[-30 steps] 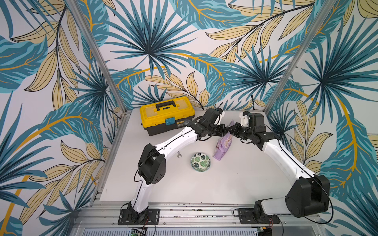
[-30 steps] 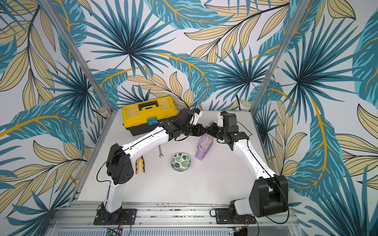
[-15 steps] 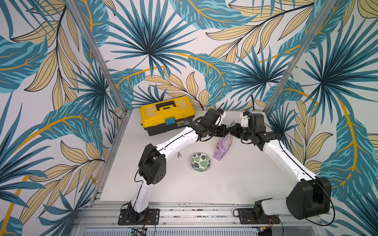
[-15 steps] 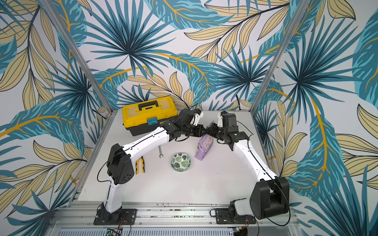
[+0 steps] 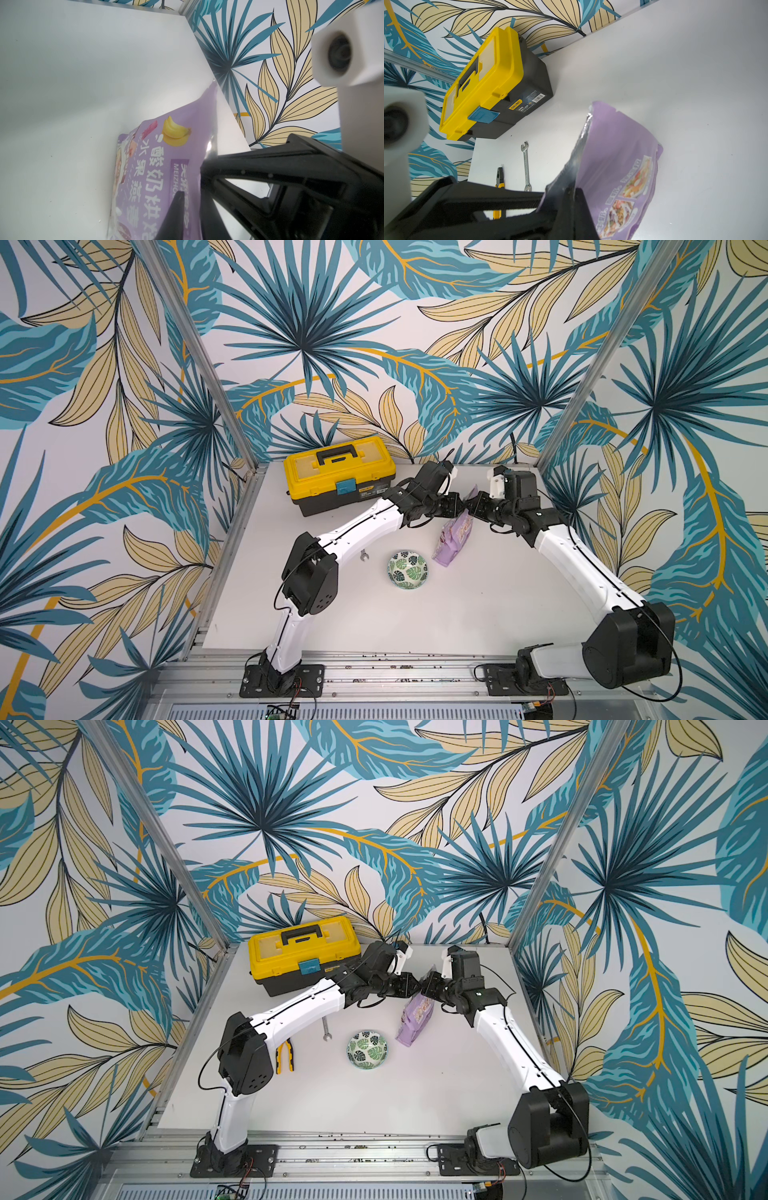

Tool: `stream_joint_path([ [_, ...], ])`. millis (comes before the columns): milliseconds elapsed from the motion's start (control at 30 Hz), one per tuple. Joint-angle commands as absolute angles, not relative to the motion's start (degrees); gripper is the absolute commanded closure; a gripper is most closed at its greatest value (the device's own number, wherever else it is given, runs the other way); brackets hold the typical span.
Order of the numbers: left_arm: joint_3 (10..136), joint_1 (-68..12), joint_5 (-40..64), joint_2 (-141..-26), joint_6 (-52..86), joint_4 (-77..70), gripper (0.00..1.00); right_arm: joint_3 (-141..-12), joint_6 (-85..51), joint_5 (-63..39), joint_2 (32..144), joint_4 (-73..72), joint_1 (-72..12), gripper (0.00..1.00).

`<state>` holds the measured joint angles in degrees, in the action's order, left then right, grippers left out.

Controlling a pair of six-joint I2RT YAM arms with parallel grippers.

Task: Pour the oats into the breakfast bowl
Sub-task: Open the oats bag at the center of the board.

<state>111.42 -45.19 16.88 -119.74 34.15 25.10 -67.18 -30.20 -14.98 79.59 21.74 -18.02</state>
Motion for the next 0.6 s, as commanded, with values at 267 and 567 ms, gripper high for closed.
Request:
stream_joint_path([
  [267, 111.96, -45.38, 14.68, -121.3, 32.31, 26.62, 1.0, -68.87, -27.71, -12.72, 78.53, 29.09, -18.91, 1.0],
  [567, 110.61, -45.58, 4.17, -117.39, 26.88, 27.76, 1.0, -70.64, -24.9, -2.25, 76.31, 39.26, -18.91, 1.0],
])
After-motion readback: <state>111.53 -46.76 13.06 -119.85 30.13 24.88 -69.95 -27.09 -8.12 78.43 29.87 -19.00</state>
